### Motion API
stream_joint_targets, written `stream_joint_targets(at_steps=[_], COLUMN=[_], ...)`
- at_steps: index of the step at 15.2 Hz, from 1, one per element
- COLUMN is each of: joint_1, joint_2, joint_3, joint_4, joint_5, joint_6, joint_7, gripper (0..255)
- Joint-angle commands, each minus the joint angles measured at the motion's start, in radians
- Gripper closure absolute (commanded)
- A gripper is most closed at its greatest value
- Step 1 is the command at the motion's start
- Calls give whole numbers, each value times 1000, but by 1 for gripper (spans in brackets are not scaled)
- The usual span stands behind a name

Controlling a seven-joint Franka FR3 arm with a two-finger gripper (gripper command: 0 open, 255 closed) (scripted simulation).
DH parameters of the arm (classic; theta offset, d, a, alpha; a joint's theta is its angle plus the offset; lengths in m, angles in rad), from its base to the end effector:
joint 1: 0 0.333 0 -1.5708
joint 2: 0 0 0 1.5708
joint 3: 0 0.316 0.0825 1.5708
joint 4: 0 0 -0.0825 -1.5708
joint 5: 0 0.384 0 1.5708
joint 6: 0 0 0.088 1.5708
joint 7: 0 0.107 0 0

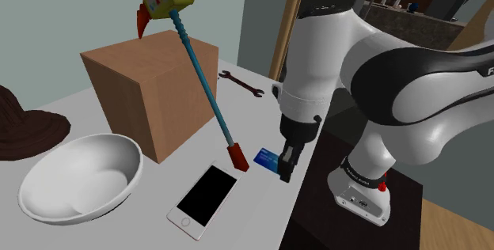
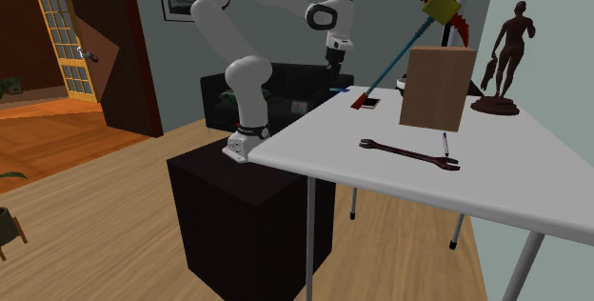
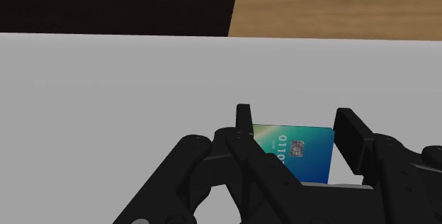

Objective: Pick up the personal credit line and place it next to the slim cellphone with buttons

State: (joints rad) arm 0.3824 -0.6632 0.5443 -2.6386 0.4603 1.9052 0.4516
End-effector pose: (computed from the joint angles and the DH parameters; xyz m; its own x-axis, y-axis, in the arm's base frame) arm 0.1906 0.2961 0.4110 0.9741 0.1735 -0.1451 0.1713 -0.9848 -0.0276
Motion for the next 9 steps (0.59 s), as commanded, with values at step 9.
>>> stream_joint_targets(at_steps=[9], joint_1=[2], joint_2=[83], joint_3=[64], joint_4=[-81], joint_5=[42], joint_6=[166], joint_7=[-7], gripper=[255])
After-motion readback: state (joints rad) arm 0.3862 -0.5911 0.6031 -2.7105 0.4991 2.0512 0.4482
